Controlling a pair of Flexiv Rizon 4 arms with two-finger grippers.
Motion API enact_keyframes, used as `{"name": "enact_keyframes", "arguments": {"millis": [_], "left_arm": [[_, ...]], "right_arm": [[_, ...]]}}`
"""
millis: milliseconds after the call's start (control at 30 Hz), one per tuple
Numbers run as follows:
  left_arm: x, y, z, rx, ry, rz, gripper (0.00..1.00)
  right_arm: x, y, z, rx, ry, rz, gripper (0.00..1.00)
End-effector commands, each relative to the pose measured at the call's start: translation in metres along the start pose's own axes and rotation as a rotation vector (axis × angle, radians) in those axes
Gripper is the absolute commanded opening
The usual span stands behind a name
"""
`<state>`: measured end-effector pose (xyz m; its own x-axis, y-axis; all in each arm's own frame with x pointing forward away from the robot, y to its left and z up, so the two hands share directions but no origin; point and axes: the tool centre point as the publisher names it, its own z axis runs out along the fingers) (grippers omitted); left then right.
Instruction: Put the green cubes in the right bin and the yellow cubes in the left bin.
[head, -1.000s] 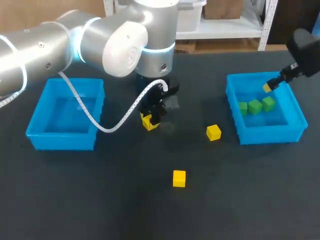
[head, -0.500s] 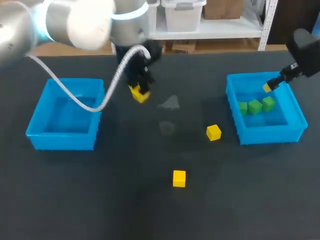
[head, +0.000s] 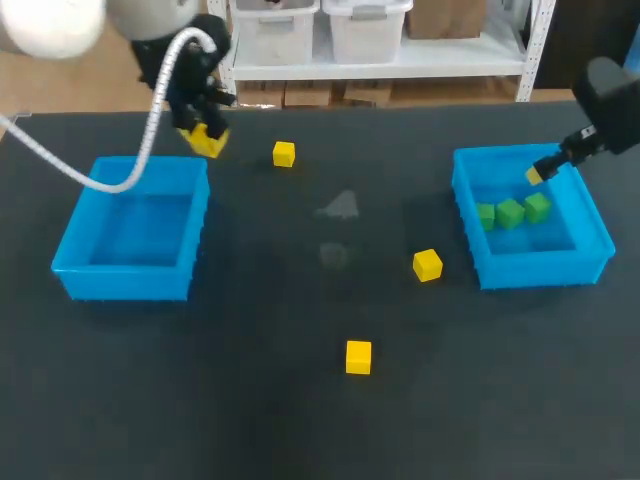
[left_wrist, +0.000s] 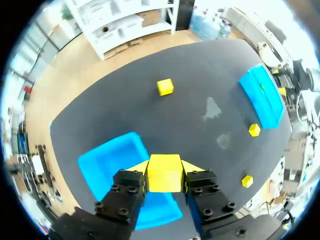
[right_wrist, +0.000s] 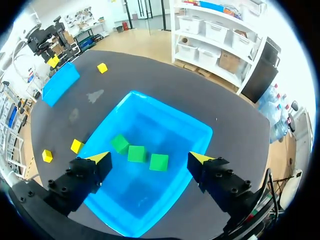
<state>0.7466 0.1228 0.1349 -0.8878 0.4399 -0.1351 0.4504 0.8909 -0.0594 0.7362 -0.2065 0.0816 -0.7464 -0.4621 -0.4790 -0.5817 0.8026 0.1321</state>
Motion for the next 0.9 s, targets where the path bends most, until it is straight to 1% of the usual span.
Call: {"name": "enact_keyframes", "arguments": {"millis": [33, 67, 233, 433, 533, 567, 600, 633, 800, 900], "left_arm": [[0.031, 0.014, -0.002, 0.006, -0.200, -0.034, 0.00], [0.038, 0.018, 0.000, 0.004, -0.196, -0.054, 0.00], [0.061, 0.026, 0.008, 0.014, -0.181, -0.119, 0.00], [0.086, 0.027, 0.023, 0.030, -0.156, -0.192, 0.00], [0.097, 0.028, 0.033, 0.056, -0.127, -0.226, 0.00], [0.100, 0.028, 0.036, 0.062, -0.113, -0.232, 0.10], [0.103, 0.029, 0.038, 0.069, -0.110, -0.236, 0.60], [0.105, 0.029, 0.039, 0.058, -0.108, -0.239, 1.00], [0.109, 0.029, 0.040, 0.054, -0.099, -0.240, 1.00], [0.104, 0.026, 0.036, 0.043, -0.098, -0.211, 1.00]], "right_arm": [[0.001, 0.000, 0.000, 0.001, -0.002, 0.000, 1.00], [0.001, 0.000, 0.000, 0.001, -0.002, 0.000, 1.00], [0.001, 0.000, 0.000, 0.001, -0.002, 0.000, 1.00], [0.001, 0.000, 0.000, 0.001, -0.002, 0.000, 1.00], [0.001, 0.000, 0.000, 0.001, -0.002, 0.000, 1.00], [0.001, 0.000, 0.000, 0.001, -0.002, 0.000, 1.00], [0.001, 0.000, 0.000, 0.001, -0.002, 0.000, 1.00], [0.001, 0.000, 0.000, 0.001, -0.002, 0.000, 1.00], [0.001, 0.000, 0.000, 0.001, -0.002, 0.000, 1.00], [0.001, 0.000, 0.000, 0.001, -0.002, 0.000, 1.00]]}}
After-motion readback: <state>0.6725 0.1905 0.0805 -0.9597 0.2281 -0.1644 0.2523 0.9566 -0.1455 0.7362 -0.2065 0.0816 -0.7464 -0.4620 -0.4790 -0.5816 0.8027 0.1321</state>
